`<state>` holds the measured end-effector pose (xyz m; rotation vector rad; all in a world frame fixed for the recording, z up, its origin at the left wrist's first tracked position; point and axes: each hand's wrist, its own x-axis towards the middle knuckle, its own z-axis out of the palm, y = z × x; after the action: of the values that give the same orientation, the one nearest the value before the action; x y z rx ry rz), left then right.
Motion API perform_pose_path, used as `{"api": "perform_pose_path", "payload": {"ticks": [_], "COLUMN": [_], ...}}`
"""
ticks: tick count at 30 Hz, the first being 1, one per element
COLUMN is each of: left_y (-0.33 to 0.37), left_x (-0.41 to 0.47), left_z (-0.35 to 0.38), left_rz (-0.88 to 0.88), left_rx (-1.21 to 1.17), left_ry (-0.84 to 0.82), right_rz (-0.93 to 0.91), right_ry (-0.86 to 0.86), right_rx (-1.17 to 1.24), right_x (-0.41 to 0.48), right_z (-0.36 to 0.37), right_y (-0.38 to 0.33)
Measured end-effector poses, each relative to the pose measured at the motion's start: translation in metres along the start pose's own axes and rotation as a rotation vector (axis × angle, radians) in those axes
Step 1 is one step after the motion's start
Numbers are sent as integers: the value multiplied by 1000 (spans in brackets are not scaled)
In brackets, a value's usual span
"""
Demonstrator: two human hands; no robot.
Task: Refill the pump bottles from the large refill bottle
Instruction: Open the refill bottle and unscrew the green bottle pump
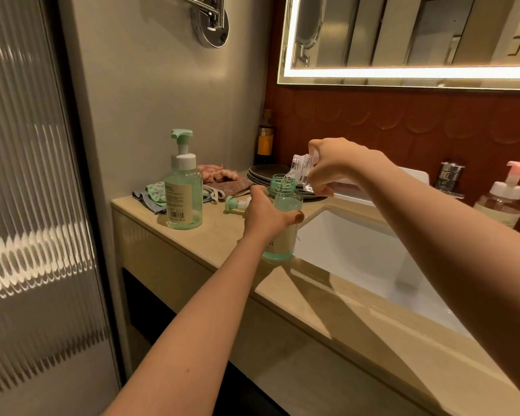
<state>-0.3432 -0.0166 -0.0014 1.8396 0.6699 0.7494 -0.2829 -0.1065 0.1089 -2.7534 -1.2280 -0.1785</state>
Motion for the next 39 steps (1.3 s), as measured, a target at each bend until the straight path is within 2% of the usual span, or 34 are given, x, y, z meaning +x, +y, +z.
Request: {"api": "perform_pose_path", "payload": {"ticks": [39], "left_y": [1], "left_x": [-1], "left_z": [0], "left_rz": [2], "left_rx": [5], "left_ry": [5], "right_rz": [9], "right_ry": [-8], "right_rx": [-15], "right_x": [5], "right_z": [0], "right_y": [0]}}
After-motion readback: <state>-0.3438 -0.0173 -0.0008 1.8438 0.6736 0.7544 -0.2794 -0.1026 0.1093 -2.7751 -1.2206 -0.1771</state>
